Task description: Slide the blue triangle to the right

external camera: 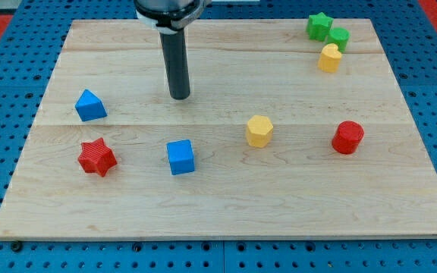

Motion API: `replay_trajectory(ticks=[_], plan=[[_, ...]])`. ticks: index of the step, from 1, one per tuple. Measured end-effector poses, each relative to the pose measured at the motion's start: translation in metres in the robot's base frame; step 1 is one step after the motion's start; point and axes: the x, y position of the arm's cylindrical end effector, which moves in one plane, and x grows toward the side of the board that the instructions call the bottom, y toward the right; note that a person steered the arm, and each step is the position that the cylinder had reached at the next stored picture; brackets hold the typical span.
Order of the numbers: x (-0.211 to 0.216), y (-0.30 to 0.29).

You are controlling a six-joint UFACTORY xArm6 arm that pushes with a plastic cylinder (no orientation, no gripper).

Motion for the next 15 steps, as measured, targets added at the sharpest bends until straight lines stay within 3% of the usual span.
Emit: replay_trajectory(ticks=[2, 4, 6, 13, 15], plan=[[-0.020, -0.023], [-0.020, -0.146], [-0.006, -0.177], [0.038, -0.184], [0.039, -0.143]])
